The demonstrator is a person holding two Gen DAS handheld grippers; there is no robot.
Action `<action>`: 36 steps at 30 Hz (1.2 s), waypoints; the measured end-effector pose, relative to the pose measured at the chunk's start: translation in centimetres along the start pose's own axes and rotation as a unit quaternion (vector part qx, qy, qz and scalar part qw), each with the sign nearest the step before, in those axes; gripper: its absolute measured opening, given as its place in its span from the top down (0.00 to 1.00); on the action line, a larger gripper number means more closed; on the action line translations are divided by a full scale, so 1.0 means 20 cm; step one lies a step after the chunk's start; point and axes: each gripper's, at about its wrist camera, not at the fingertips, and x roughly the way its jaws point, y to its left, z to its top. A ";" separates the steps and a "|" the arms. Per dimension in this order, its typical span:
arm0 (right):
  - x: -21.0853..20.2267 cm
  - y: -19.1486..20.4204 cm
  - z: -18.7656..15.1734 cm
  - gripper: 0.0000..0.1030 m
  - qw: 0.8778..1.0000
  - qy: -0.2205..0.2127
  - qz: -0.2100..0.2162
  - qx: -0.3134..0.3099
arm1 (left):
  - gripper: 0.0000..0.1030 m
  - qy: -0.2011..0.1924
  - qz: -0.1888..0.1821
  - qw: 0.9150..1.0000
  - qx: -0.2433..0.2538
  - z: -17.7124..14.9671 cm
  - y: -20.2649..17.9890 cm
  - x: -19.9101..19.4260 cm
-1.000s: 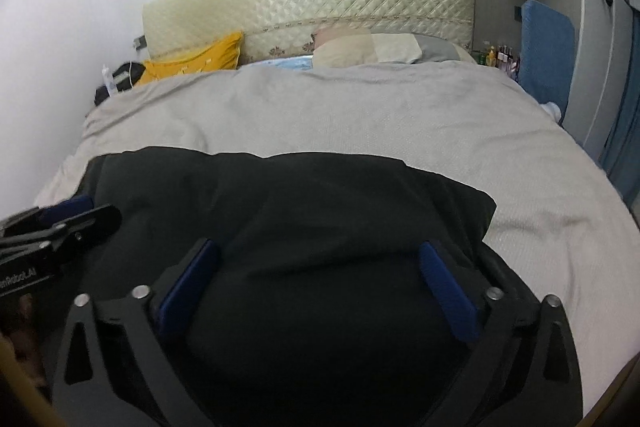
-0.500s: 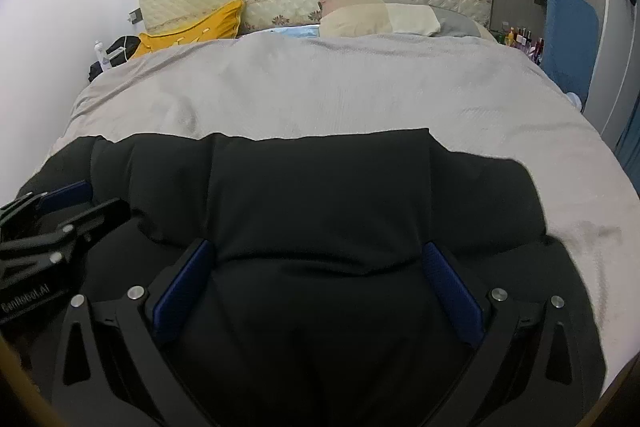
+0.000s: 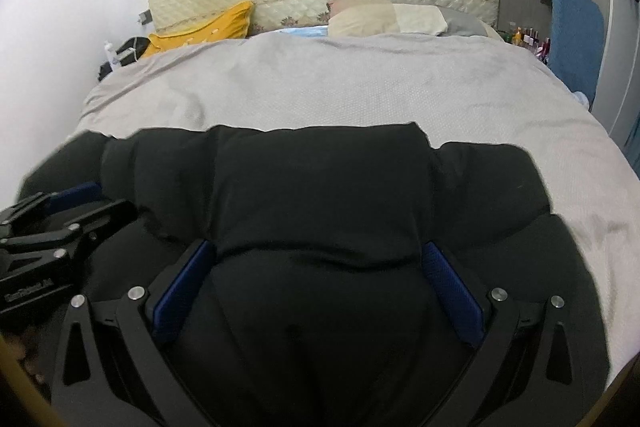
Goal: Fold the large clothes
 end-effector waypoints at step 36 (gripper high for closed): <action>-0.87 -0.02 0.08 0.00 0.990 -0.139 -0.035 -0.006 | 0.14 -0.106 0.058 0.991 -0.050 -0.01 0.10 -0.76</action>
